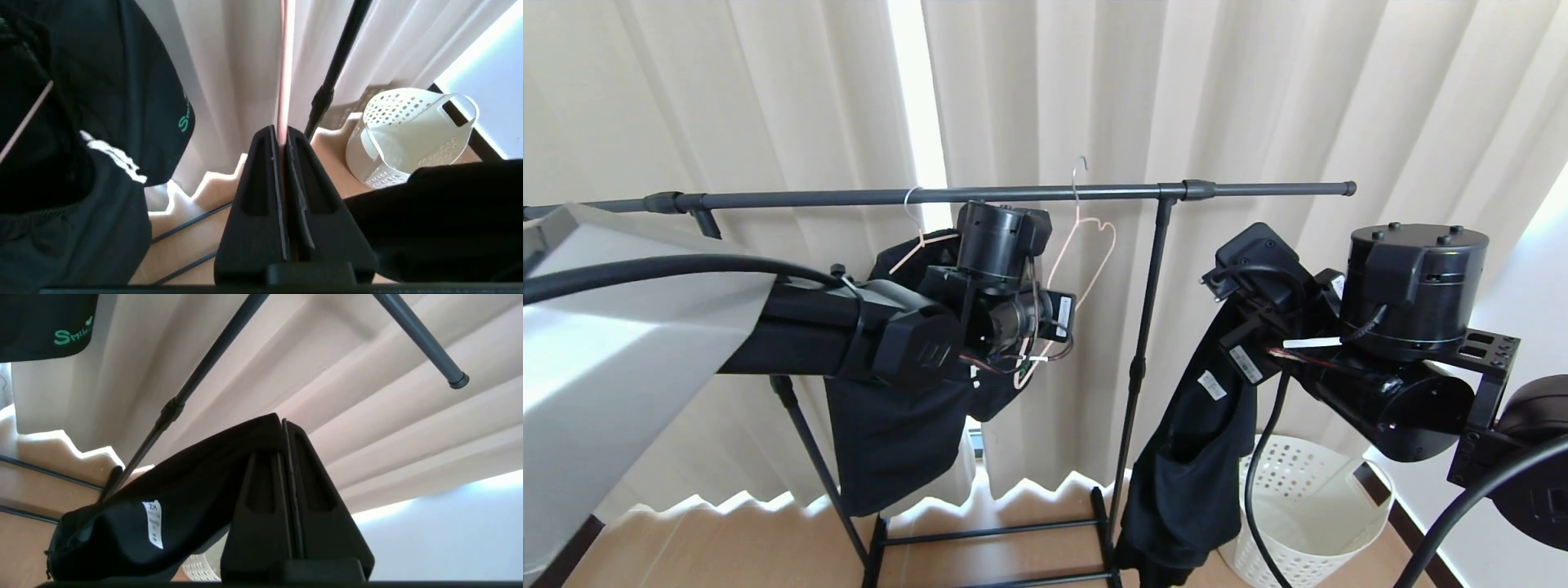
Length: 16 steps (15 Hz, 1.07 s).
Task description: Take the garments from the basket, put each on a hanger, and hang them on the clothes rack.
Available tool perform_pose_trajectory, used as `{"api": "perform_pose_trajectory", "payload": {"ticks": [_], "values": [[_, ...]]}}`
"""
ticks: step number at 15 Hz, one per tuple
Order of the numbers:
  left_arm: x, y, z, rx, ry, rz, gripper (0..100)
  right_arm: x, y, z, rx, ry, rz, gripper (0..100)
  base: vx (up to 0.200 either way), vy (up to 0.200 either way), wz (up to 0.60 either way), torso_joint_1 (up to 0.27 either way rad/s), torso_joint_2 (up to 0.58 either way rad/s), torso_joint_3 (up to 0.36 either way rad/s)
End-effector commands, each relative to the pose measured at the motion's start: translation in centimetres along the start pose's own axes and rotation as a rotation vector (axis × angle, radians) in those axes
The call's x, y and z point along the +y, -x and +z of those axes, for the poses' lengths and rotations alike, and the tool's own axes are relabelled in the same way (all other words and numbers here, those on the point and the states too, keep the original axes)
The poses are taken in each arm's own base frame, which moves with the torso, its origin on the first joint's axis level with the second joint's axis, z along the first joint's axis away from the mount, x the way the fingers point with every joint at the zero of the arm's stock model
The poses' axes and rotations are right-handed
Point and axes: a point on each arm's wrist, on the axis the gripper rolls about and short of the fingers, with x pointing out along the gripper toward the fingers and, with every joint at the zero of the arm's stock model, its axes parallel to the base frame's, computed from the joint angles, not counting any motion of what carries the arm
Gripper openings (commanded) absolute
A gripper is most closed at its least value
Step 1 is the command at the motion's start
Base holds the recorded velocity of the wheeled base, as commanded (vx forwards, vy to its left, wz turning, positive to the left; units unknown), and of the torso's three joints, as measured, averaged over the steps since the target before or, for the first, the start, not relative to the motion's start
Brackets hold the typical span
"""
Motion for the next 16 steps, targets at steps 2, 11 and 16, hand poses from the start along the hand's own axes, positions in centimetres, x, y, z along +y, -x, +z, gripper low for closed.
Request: {"api": "perform_pose_trajectory", "payload": {"ticks": [2,11,16], "values": [[0.7,4.6,-0.5,-0.031,0.004,-0.016,0,0.0,0.0,0.0,0.001,0.001,-0.001,0,0.000,0.000,0.00,0.000,0.00,0.000],[2.6,12.5,-6.4,-0.072,0.008,-0.079,0,0.5,-1.0,-0.5,0.030,0.012,-0.004,0,0.000,0.000,0.00,0.000,0.00,0.000],[3.1,13.8,-8.9,-0.065,0.006,-0.112,0,0.1,-1.6,-0.9,0.047,0.010,-0.018,0,0.000,0.000,0.00,0.000,0.00,0.000]]}}
